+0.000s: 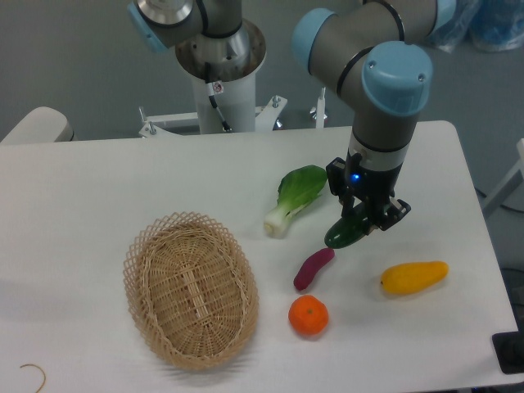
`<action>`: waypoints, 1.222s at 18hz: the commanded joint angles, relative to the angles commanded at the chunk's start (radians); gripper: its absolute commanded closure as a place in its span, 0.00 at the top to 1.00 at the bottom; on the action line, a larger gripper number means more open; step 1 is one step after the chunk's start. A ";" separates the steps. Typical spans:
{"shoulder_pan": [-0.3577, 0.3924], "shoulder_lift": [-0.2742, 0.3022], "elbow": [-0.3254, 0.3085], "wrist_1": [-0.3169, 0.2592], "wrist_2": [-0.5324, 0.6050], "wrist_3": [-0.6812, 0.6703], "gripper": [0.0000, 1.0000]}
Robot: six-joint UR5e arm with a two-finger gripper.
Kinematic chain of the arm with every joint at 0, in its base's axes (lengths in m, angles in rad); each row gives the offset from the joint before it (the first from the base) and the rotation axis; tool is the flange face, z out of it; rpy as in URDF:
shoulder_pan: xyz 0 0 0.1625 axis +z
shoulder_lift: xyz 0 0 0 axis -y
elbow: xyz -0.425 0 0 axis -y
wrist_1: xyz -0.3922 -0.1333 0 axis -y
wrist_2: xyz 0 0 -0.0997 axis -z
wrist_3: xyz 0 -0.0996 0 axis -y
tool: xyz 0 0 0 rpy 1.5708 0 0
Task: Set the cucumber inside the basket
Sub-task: 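Close the gripper on the green cucumber and lift it off the table, then carry the held cucumber over to the wicker basket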
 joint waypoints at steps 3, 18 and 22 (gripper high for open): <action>-0.002 0.000 -0.003 0.000 -0.002 0.000 0.36; -0.080 -0.015 -0.048 0.012 0.005 -0.182 0.36; -0.185 -0.017 -0.048 0.012 0.006 -0.453 0.36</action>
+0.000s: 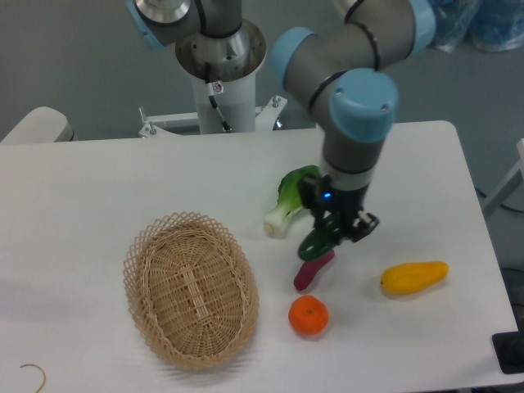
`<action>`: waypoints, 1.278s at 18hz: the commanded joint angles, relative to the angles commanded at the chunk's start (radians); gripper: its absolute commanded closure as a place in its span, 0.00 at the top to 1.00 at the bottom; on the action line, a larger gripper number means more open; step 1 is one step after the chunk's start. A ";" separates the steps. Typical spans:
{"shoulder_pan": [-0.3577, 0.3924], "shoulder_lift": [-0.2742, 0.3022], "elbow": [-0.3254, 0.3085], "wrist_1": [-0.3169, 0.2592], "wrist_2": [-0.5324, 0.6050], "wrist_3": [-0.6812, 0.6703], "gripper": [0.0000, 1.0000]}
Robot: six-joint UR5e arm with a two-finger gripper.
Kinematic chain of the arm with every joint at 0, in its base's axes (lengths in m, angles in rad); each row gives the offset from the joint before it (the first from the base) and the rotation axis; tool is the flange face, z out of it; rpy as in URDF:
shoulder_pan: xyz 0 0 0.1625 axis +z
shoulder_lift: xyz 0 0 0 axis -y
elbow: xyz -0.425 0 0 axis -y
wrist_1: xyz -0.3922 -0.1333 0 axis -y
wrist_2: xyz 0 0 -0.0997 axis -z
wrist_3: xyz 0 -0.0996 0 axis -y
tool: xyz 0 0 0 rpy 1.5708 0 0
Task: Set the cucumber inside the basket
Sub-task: 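Carry the held cucumber over to the wicker basket, then lower the cucumber into the basket and open the gripper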
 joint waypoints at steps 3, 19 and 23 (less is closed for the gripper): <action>-0.063 -0.003 -0.002 0.002 0.017 -0.206 0.36; -0.207 -0.100 -0.100 0.219 0.017 -0.700 0.36; -0.221 -0.126 -0.101 0.219 0.026 -0.700 0.36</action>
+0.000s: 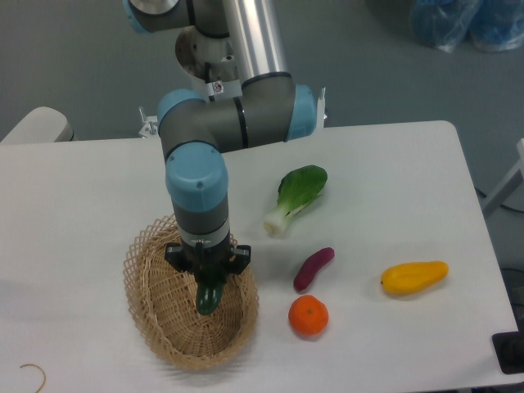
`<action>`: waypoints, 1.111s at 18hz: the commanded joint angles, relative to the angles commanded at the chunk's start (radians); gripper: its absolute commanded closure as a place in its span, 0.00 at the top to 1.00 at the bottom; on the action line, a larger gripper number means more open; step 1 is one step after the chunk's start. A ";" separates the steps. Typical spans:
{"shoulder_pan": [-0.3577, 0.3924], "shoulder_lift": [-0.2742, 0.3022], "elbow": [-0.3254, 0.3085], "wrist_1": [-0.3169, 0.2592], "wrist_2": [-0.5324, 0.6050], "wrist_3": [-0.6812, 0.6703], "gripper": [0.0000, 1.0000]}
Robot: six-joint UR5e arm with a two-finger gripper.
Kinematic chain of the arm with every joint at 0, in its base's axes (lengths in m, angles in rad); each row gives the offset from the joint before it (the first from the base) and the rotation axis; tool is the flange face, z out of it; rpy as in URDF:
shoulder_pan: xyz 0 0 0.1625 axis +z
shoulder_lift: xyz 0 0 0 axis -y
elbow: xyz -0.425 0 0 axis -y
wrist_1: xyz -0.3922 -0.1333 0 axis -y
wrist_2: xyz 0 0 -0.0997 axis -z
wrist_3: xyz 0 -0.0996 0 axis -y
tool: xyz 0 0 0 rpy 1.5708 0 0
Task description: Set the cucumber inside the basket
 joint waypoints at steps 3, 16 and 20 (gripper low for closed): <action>-0.040 -0.020 0.000 0.006 0.043 -0.008 0.36; -0.051 -0.042 0.023 0.040 0.051 0.017 1.00; -0.042 -0.025 0.078 0.040 0.139 0.058 1.00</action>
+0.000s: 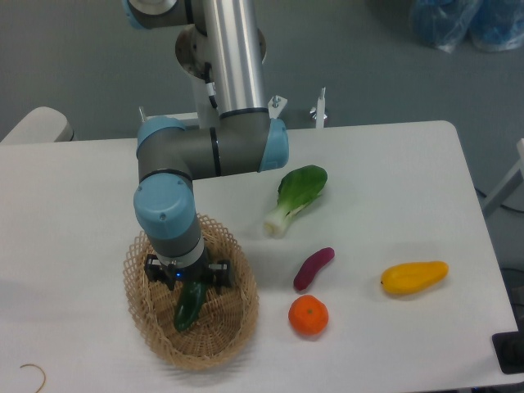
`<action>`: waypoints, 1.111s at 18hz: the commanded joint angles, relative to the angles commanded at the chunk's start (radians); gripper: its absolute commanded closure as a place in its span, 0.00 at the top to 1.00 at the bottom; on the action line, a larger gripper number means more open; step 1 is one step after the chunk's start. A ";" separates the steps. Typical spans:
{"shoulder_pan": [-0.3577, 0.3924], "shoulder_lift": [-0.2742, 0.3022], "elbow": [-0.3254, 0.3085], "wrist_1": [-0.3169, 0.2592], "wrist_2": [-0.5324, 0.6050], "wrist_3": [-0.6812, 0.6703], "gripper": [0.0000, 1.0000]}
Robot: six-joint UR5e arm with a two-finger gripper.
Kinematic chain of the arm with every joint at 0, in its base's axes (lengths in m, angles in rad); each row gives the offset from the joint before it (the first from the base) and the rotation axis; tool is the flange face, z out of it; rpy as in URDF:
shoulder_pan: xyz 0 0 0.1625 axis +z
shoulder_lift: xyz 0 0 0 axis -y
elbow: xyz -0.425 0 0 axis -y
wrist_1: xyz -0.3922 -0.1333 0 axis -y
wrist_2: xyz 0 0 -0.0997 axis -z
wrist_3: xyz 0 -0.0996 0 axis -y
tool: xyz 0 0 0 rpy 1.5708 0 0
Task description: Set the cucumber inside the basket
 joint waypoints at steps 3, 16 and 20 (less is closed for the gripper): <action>0.061 0.049 0.011 -0.009 0.035 0.210 1.00; 0.546 0.195 0.022 -0.074 -0.096 1.248 1.00; 0.607 0.207 0.014 -0.084 -0.161 1.382 1.00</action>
